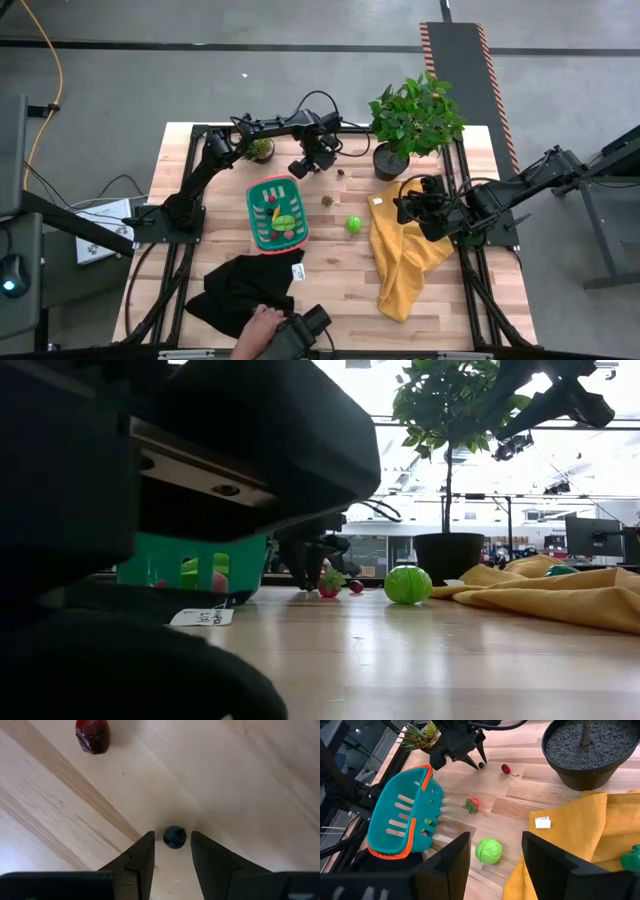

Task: Pick and placing Produce into tupperware
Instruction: Put the blueberry in the green basket

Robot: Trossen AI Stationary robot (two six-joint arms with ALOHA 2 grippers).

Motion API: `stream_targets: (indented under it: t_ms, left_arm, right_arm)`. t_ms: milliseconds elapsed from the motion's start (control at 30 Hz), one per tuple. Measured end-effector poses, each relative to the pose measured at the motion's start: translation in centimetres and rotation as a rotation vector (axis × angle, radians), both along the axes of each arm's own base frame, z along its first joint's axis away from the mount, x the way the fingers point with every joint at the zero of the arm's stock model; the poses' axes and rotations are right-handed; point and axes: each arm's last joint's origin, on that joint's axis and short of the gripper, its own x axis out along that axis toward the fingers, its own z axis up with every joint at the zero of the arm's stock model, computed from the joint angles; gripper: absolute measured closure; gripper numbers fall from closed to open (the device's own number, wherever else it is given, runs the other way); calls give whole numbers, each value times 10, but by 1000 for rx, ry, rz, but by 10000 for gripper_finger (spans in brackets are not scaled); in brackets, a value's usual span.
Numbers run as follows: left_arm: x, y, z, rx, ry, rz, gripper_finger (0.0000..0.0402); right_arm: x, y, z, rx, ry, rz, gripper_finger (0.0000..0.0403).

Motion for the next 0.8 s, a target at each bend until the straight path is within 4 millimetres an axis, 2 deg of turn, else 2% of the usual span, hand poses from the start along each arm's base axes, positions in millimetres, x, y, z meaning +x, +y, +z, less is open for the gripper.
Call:
stream_targets:
  t_ms: [667, 800]
  left_arm:
    - [1, 0, 0, -2, -12, 14, 287]
    - [1, 0, 0, -3, -11, 14, 306]
  right_arm:
    - [0, 0, 0, 0, 0, 0, 234]
    - [0, 0, 0, 0, 0, 0, 234]
